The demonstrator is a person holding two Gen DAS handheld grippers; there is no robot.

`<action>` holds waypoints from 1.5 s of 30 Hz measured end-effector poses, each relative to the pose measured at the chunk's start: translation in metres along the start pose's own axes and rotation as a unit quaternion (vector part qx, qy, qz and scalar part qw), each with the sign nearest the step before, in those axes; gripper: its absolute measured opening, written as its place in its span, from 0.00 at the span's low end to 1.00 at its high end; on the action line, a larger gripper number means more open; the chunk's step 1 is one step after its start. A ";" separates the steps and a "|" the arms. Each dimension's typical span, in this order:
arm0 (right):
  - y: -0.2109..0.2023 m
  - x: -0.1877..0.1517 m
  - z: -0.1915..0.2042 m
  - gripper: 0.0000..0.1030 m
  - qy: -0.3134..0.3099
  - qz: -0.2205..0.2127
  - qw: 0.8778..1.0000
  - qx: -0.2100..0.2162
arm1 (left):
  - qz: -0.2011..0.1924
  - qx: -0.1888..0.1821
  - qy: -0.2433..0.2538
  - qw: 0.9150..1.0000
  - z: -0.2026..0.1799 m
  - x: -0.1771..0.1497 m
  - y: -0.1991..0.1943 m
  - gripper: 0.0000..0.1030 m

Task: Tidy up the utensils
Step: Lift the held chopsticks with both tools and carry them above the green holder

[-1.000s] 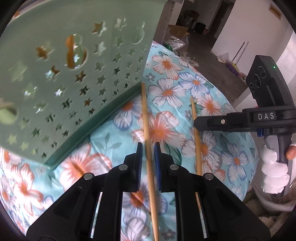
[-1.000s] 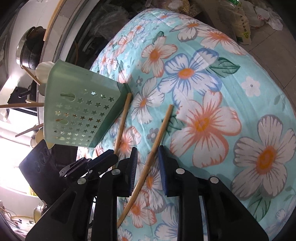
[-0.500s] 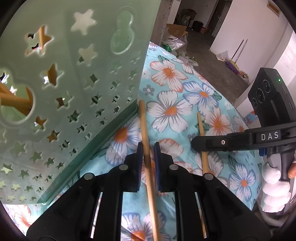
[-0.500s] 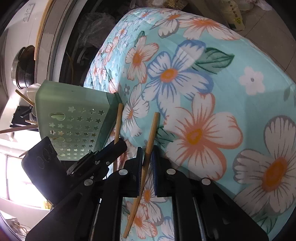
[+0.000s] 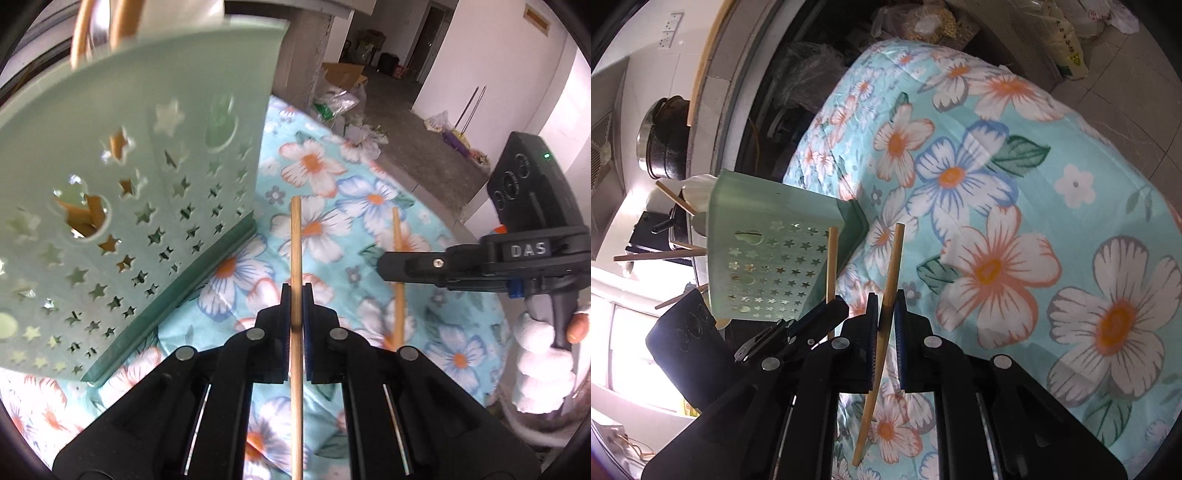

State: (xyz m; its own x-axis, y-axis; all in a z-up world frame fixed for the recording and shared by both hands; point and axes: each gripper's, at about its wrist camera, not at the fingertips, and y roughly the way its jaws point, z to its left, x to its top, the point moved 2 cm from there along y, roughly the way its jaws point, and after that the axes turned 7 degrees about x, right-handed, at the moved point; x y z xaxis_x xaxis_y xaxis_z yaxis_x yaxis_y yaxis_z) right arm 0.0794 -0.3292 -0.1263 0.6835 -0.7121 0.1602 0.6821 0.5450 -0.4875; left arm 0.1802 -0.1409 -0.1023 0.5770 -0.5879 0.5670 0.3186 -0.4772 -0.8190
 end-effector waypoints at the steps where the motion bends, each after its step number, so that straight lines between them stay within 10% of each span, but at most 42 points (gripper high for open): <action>1: -0.002 0.000 0.002 0.09 -0.002 -0.001 1.000 0.002 | -0.005 -0.004 -0.001 1.000 -0.001 0.002 -0.004 0.05; 21: -0.048 -0.009 0.070 0.06 -0.133 -0.068 0.989 -0.012 | -0.141 -0.051 -0.047 0.988 0.012 0.015 -0.132 0.05; 45: -0.085 -0.015 0.137 0.05 -0.236 -0.118 0.965 0.005 | -0.257 -0.024 -0.040 0.965 0.018 0.028 -0.238 0.05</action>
State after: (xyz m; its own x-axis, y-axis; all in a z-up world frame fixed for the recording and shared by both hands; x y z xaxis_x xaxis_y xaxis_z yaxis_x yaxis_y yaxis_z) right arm 0.0466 -0.3047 0.0305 0.5501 -0.5374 0.6392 0.8337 0.3980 -0.3828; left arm 0.1337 -0.0321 0.1064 0.4090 -0.2146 0.8869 0.5431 -0.7238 -0.4256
